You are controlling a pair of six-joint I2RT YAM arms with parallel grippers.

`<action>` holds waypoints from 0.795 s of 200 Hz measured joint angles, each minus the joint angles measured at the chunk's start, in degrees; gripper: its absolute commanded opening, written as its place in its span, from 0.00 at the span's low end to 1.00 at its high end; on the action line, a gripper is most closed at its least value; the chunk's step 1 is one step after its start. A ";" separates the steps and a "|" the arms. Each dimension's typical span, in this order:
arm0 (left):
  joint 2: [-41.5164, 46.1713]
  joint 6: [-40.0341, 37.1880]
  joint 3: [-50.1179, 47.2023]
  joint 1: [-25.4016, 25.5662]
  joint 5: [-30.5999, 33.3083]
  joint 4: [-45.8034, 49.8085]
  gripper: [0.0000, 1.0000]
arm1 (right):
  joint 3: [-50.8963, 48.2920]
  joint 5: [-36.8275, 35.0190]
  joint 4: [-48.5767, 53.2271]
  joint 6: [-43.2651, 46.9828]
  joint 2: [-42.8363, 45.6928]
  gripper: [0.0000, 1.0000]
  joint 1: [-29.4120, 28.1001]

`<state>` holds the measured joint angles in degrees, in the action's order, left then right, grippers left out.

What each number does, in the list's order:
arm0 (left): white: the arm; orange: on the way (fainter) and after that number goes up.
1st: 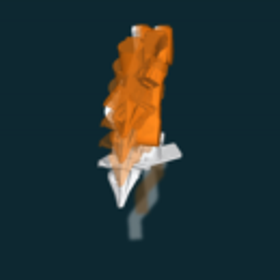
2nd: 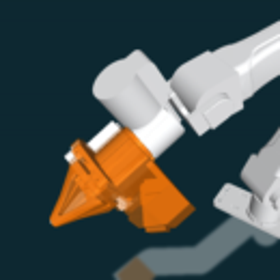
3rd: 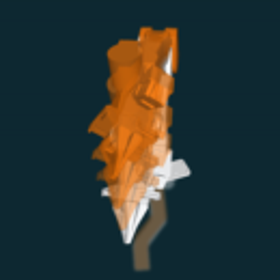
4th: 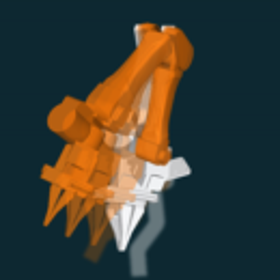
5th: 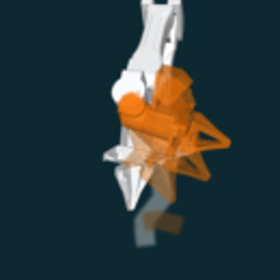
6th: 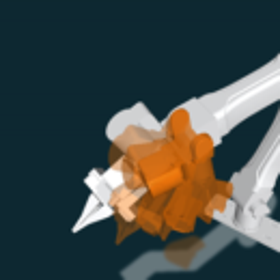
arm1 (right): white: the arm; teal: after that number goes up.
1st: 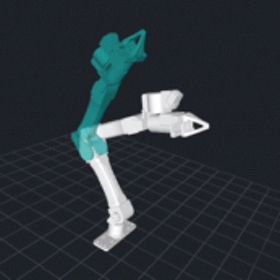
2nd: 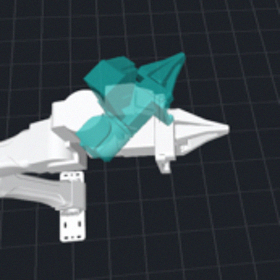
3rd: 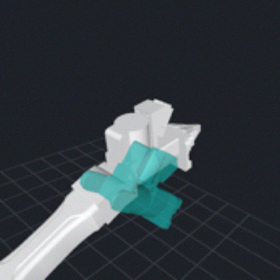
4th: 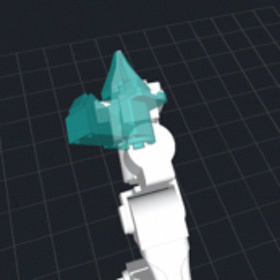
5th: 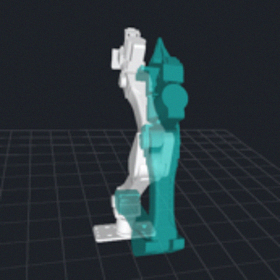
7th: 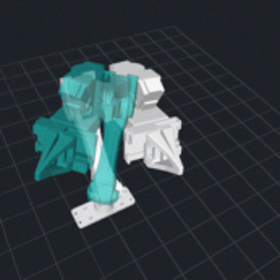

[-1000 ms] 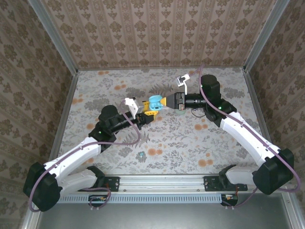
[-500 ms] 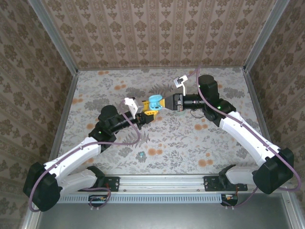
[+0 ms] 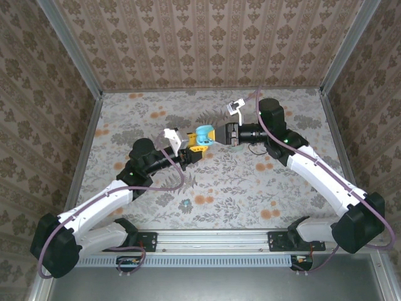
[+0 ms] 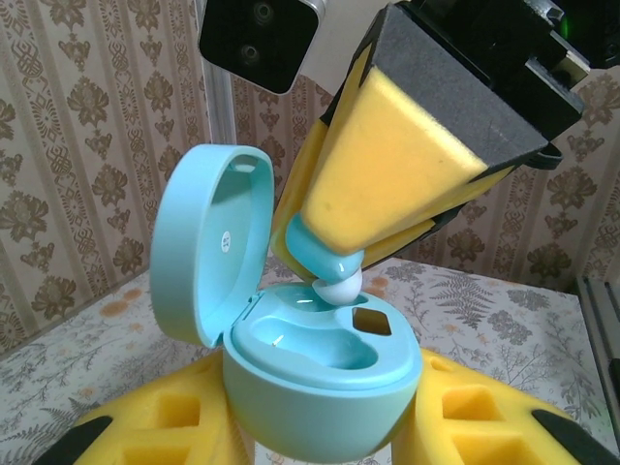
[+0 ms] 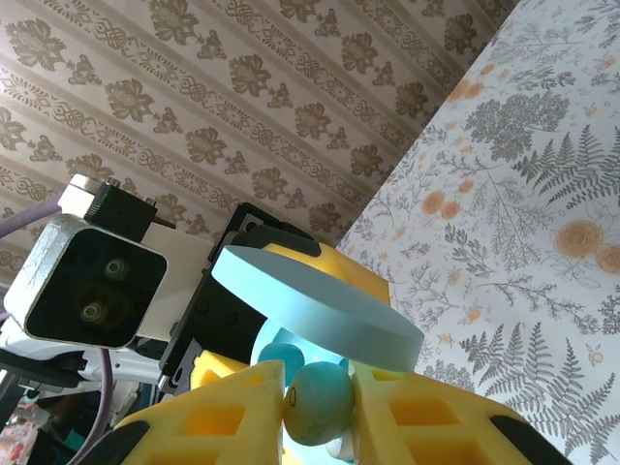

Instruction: Insert the wireless bluetooth earbuds into the charging case

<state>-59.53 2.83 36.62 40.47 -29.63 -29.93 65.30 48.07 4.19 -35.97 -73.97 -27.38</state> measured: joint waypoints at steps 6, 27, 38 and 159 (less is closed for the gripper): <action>0.00 0.04 0.00 0.00 0.04 0.00 0.26 | 0.11 -0.15 0.24 0.11 -0.02 0.26 -0.04; 0.00 0.15 0.00 0.00 0.04 -0.02 0.26 | 0.66 -0.70 1.55 1.31 -0.02 0.26 -0.20; -0.02 0.17 0.00 0.00 0.02 -0.02 0.26 | 1.07 -1.22 2.64 2.16 -0.02 0.26 -0.28; -0.35 0.63 0.00 0.00 -0.22 -0.11 0.26 | 3.91 -4.70 9.38 7.50 -0.02 0.32 -0.63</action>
<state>-59.88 3.46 36.62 40.47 -29.85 -30.04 69.21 43.38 13.56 -28.47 -74.00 -28.01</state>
